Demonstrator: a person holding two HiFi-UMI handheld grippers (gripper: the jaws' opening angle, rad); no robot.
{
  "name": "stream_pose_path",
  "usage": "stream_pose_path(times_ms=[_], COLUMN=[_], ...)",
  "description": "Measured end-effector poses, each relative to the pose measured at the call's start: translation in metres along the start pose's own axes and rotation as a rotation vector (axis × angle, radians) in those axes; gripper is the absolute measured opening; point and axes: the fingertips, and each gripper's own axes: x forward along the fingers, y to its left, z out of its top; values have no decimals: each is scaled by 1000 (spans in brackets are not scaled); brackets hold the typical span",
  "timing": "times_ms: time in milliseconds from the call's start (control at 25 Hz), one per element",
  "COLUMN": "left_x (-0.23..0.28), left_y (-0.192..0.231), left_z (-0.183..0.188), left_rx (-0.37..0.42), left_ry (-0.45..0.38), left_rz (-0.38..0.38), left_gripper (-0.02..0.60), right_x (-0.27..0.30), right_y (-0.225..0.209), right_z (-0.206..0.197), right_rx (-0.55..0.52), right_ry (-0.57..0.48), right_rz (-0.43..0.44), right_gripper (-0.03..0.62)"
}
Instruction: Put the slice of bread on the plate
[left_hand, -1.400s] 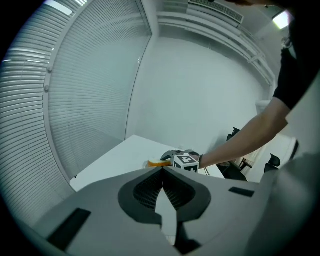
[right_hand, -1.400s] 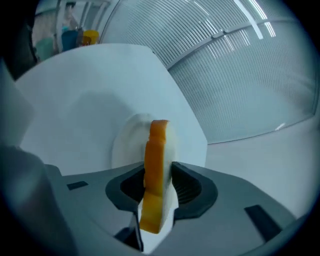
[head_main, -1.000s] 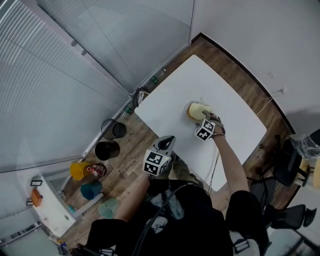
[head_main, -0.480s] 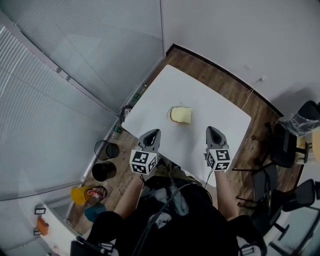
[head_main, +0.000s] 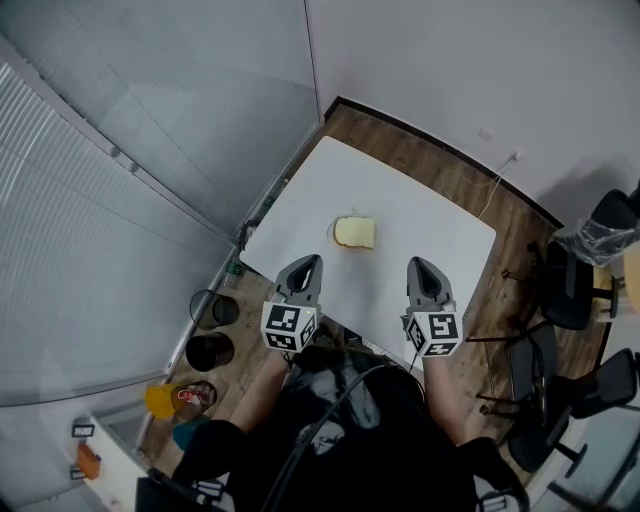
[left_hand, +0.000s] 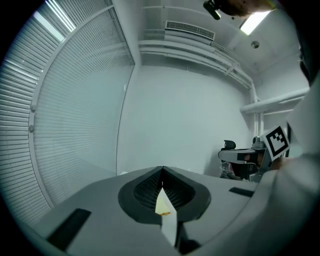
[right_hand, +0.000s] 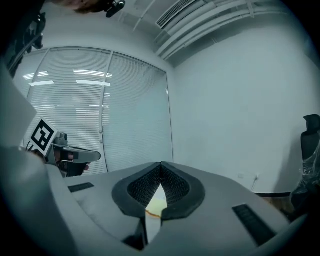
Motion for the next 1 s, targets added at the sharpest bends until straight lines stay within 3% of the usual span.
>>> stream_pose_path(times_ms=[1000], left_x=[3], left_y=[11], left_z=[-2], left_rx=[-11], left_ry=[20], left_rz=[-9], left_gripper=[6], right_x=[17], right_y=[4], right_z=[2], right_rx=[10], right_ry=[13], right_rz=[38], right_gripper=[6])
